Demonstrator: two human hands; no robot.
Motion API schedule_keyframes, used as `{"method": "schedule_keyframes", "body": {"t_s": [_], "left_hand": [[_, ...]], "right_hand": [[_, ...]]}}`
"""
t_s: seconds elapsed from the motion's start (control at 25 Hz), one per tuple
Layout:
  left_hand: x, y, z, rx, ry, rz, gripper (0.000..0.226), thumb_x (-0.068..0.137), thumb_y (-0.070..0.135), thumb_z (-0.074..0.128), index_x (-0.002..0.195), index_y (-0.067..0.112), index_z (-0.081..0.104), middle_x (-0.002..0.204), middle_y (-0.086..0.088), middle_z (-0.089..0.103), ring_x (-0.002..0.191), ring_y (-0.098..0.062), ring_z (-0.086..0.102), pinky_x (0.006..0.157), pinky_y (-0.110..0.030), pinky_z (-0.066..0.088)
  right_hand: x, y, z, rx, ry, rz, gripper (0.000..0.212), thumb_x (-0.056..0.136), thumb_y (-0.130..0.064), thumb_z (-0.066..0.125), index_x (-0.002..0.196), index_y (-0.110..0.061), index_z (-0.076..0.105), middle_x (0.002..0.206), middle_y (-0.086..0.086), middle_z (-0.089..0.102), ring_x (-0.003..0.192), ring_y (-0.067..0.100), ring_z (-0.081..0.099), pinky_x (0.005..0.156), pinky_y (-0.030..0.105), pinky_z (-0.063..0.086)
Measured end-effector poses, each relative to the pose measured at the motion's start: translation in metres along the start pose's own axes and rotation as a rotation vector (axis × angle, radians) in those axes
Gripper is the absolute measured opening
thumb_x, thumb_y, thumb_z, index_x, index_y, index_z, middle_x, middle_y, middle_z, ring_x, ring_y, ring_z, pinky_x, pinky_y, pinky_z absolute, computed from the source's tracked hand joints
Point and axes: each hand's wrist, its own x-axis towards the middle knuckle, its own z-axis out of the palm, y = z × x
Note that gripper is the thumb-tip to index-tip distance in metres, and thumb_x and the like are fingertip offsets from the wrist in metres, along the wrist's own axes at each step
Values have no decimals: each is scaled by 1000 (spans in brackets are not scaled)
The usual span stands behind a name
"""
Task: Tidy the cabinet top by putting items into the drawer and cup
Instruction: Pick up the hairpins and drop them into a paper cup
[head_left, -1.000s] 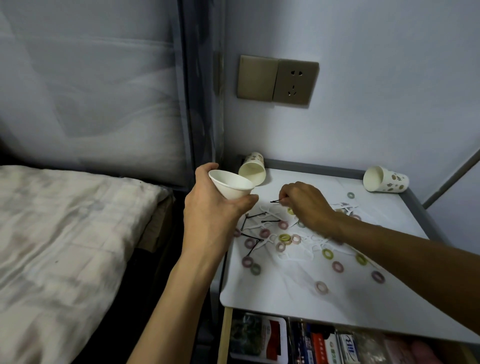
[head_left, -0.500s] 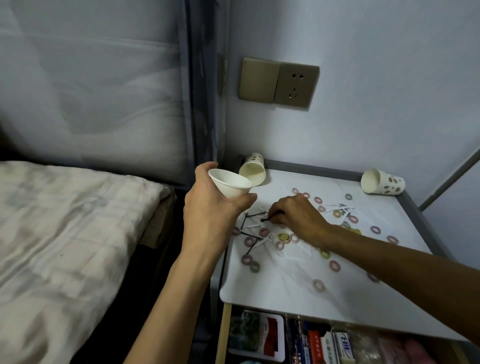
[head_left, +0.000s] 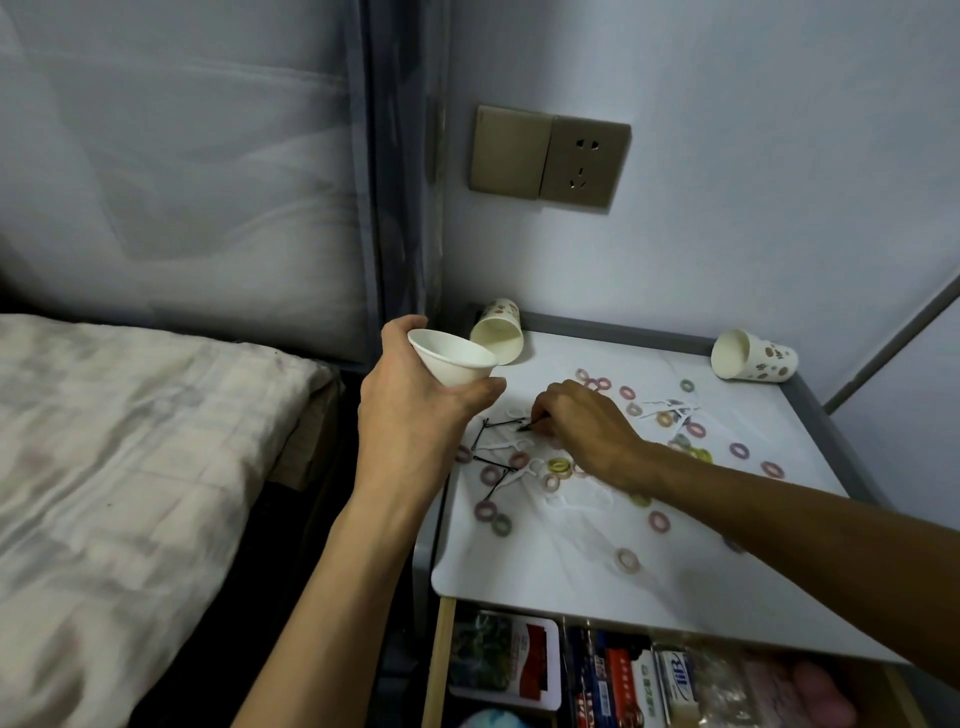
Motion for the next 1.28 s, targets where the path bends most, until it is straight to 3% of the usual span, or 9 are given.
{"method": "schedule_keyframes", "body": {"t_s": [0.12, 0.2, 0.36, 0.48, 0.68, 0.84, 0.92, 1.0, 1.28], "left_hand": [[-1, -2, 1, 14, -9, 0, 85, 62, 34, 89, 134, 25, 45, 112, 6, 62, 101, -14, 59, 84, -27, 48], [-1, -2, 2, 37, -20, -3, 86, 61, 36, 90, 134, 26, 45, 114, 5, 63, 104, -14, 59, 85, -28, 49], [-3, -1, 5, 29, -63, -5, 85, 63, 36, 88, 135, 26, 44, 114, 7, 63, 97, -9, 59, 73, -20, 45], [-8, 3, 4, 14, -93, -2, 83, 65, 33, 87, 136, 26, 44, 107, 12, 63, 87, 2, 58, 64, -11, 42], [-5, 5, -5, 4, -37, -2, 79, 64, 27, 89, 131, 24, 48, 105, 8, 61, 83, 0, 57, 54, -3, 40], [-2, 1, -10, 2, 13, 0, 84, 61, 31, 89, 132, 25, 47, 109, 5, 63, 103, -17, 61, 83, -27, 51], [0, -1, -13, -4, 30, -4, 87, 58, 33, 90, 133, 24, 47, 112, 2, 65, 105, -19, 61, 89, -36, 52], [3, -3, -13, -10, 38, -8, 87, 57, 33, 90, 133, 24, 47, 111, 1, 65, 104, -19, 61, 89, -36, 52], [4, -4, -13, 9, 36, -8, 85, 60, 32, 88, 134, 24, 46, 114, 1, 63, 104, -18, 60, 87, -33, 51]], "right_hand": [[7, -5, -42, 497, 102, 143, 9, 94, -13, 61, 96, -13, 70, 84, -1, 72, 74, 11, 66, 73, 31, 54], [16, -12, -85, 665, 202, 8, 8, 89, -7, 66, 93, -9, 74, 68, -7, 69, 57, 6, 63, 62, 21, 52], [23, -47, -142, 571, 10, -320, 15, 81, -10, 75, 96, -10, 78, 80, -2, 74, 65, 4, 65, 66, 16, 51], [22, -66, -143, 459, -116, -411, 21, 80, -10, 76, 100, -13, 77, 90, -4, 75, 76, 0, 67, 73, 15, 50], [28, -39, -111, 809, 114, -104, 7, 81, -11, 75, 87, -14, 77, 78, -4, 74, 72, 13, 68, 69, 25, 53], [28, -18, -37, 353, -84, 10, 12, 79, -14, 78, 91, -16, 77, 85, -2, 74, 78, 7, 66, 68, 8, 41], [29, -18, -12, 243, -103, 18, 13, 80, -16, 75, 94, -17, 76, 92, 2, 74, 86, 14, 67, 69, 15, 45], [32, -20, -5, 163, -85, 20, 11, 82, -16, 71, 93, -19, 75, 93, 3, 72, 88, 20, 66, 69, 24, 45], [33, -19, -11, 170, -147, -198, 4, 82, -19, 69, 84, -21, 72, 86, -5, 69, 79, 11, 60, 68, 28, 48]]}}
